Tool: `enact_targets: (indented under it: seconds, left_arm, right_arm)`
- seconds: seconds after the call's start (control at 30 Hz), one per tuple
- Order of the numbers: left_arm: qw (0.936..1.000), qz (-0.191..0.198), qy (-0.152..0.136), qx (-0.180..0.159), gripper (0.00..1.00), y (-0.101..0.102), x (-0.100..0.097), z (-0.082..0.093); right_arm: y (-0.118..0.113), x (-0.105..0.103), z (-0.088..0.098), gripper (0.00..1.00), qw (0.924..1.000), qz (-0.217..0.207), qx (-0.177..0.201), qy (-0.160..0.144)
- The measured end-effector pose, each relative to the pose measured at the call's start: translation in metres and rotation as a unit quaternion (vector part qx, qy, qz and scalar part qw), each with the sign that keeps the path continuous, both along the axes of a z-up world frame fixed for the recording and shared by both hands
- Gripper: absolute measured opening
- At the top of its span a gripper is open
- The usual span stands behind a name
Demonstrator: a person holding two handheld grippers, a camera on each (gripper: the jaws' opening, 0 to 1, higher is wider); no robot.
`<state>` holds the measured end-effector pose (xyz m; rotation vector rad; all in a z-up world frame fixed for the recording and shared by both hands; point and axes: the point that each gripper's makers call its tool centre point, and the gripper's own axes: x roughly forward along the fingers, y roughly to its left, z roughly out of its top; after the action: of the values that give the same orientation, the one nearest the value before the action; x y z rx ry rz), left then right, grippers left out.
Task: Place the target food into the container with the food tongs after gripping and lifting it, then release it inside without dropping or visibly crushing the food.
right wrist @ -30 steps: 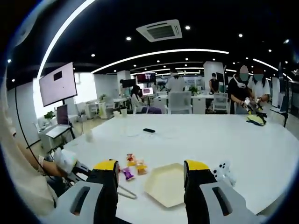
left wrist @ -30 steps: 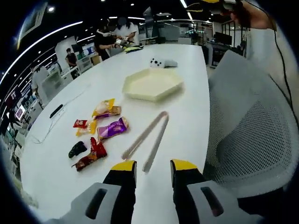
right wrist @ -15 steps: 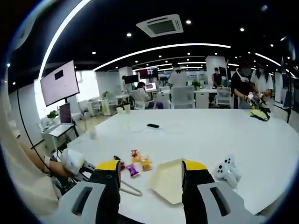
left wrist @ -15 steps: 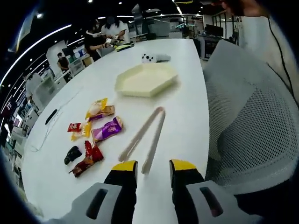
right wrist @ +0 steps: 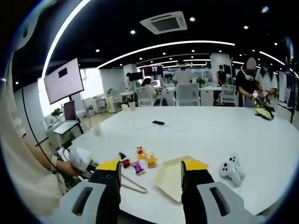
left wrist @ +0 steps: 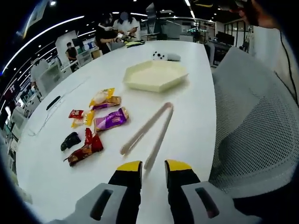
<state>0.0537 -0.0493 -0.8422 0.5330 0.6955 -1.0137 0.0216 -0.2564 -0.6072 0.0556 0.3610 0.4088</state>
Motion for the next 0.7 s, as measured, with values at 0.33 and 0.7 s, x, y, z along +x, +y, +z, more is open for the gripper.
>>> enact_targets:
  seconds: [0.33, 0.7]
  left_arm:
    - [0.9999, -0.002, 0.006, 0.009, 0.14, -0.001, 0.005, -0.012]
    - [0.9998, -0.012, 0.005, 0.013, 0.13, -0.002, 0.006, -0.015]
  right_arm:
    - [0.003, -0.003, -0.005, 0.51, 0.9999, 0.004, -0.001, 0.011]
    - [0.005, -0.004, -0.011, 0.51, 0.9997, 0.010, -0.003, 0.023]
